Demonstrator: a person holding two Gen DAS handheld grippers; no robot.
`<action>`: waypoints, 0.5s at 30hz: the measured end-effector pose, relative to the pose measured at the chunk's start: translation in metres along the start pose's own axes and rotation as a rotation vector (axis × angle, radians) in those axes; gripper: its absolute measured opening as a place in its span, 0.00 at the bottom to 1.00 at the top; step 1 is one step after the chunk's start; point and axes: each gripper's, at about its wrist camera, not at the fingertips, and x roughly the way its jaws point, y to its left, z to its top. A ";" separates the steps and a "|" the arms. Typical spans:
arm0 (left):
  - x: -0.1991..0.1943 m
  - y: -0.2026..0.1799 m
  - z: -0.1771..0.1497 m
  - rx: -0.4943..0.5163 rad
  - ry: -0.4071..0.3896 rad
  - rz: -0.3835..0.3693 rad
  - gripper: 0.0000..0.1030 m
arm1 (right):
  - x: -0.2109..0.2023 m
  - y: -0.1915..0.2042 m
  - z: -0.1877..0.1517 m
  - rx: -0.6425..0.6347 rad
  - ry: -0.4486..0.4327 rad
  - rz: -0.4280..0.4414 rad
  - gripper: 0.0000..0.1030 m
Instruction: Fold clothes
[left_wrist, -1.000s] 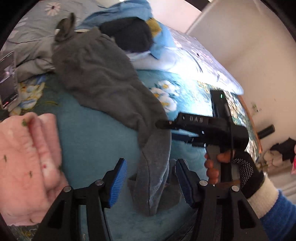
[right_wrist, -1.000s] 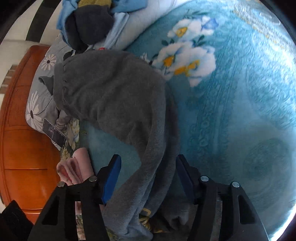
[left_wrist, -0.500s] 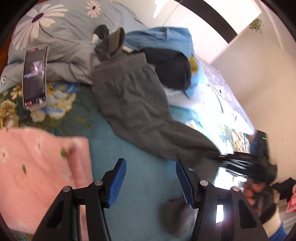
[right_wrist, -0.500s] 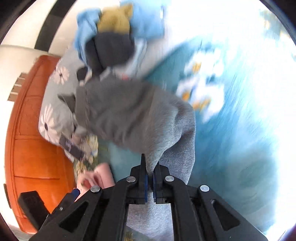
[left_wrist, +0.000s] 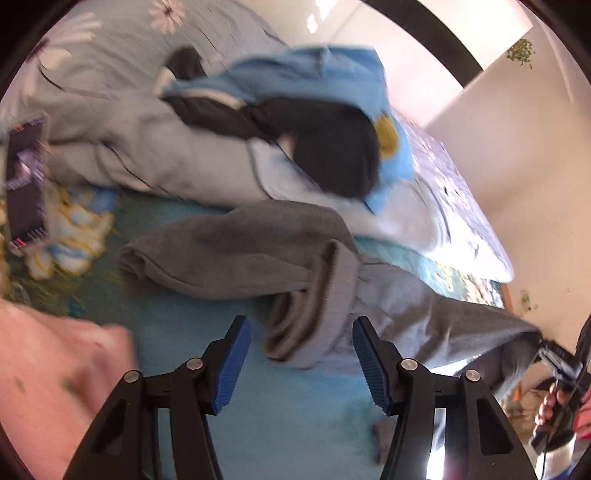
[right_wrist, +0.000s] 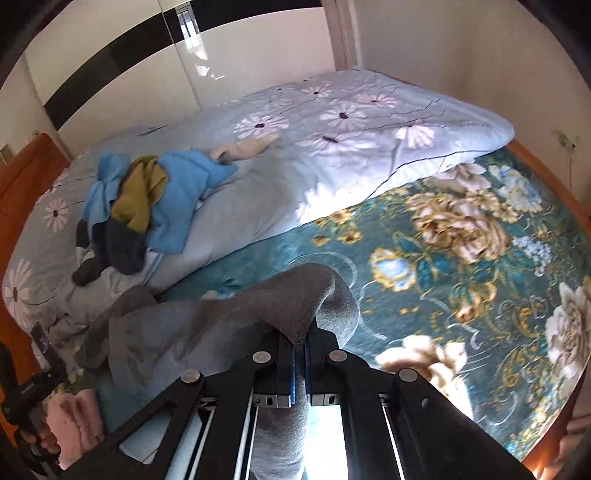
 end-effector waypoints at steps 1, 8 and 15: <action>0.010 -0.008 -0.004 0.003 0.018 -0.013 0.60 | 0.003 -0.003 -0.003 -0.007 0.013 -0.004 0.03; 0.083 -0.074 -0.013 0.089 0.113 -0.064 0.60 | 0.032 -0.025 -0.050 -0.032 0.134 0.001 0.03; 0.125 -0.101 0.011 0.109 0.109 -0.030 0.60 | 0.030 -0.057 -0.114 0.020 0.226 0.047 0.04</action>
